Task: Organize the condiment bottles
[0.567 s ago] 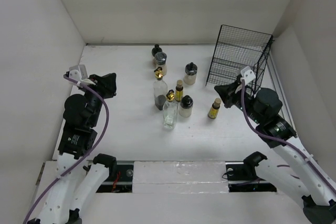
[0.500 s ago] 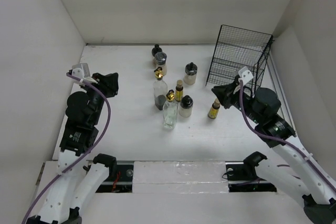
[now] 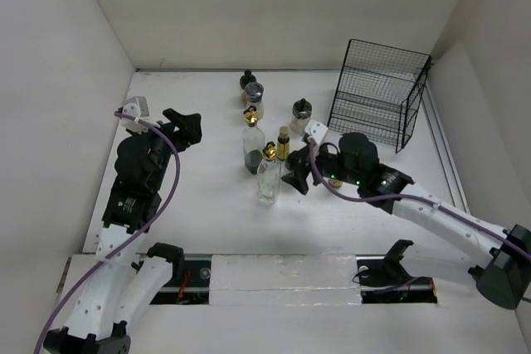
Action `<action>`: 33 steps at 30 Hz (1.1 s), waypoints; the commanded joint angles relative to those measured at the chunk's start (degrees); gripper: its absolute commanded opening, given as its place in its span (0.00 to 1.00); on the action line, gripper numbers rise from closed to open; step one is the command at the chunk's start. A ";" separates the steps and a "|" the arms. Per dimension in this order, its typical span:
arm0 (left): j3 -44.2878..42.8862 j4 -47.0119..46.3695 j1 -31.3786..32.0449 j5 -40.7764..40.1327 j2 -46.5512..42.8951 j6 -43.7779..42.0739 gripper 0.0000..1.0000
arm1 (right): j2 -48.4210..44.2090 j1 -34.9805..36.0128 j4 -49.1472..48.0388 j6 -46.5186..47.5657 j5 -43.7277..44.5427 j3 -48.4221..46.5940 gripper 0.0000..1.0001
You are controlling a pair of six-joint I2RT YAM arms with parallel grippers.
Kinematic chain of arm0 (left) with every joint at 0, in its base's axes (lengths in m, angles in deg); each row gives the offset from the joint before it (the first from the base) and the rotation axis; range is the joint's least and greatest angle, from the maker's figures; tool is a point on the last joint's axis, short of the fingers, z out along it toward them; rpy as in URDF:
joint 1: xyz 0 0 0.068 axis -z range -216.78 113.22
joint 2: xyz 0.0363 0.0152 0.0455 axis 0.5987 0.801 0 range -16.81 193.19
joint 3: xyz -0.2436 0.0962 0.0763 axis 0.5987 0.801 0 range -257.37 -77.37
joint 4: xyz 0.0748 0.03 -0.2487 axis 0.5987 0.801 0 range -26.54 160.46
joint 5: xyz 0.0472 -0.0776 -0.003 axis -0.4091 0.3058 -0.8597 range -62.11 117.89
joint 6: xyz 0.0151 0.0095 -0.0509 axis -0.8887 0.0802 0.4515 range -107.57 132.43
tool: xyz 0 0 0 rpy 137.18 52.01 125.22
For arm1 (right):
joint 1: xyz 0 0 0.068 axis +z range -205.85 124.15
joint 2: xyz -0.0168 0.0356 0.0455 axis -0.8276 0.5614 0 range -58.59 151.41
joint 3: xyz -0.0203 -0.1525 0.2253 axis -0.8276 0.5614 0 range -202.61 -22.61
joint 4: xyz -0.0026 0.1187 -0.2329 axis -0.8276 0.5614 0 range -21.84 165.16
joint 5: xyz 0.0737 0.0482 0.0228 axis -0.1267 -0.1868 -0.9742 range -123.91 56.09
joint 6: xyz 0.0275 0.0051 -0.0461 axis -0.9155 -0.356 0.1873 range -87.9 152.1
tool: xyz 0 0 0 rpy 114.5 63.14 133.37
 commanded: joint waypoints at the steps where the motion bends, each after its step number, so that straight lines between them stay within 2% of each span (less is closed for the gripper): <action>1: -0.29 -3.35 -0.31 0.95 0.28 0.57 0.76 | 1.94 4.32 -5.63 4.17 -1.33 -5.09 0.88; 15: 0.24 -3.87 -0.31 2.70 0.45 0.57 0.78 | 10.83 6.61 -18.63 4.27 1.13 -7.11 0.88; 21: 0.24 -3.87 -0.31 2.71 -0.07 0.57 0.78 | 13.64 6.61 -25.24 1.89 1.13 -6.06 0.79; 25: 0.77 -3.87 -0.31 2.71 -0.07 0.57 0.78 | 14.35 6.61 -29.18 1.89 2.45 -5.53 0.69; 26: 0.77 -3.87 -0.31 2.71 -0.07 0.57 0.78 | 14.96 6.61 -29.98 1.37 2.97 -4.92 0.62; 31: 0.77 -3.87 -0.31 2.71 -0.60 0.57 0.78 | 16.19 6.61 -29.99 1.37 2.98 -4.39 0.44; 33: 0.77 -3.87 -0.31 2.71 -0.60 0.57 0.78 | 16.19 6.61 -30.51 1.37 2.98 -3.69 0.48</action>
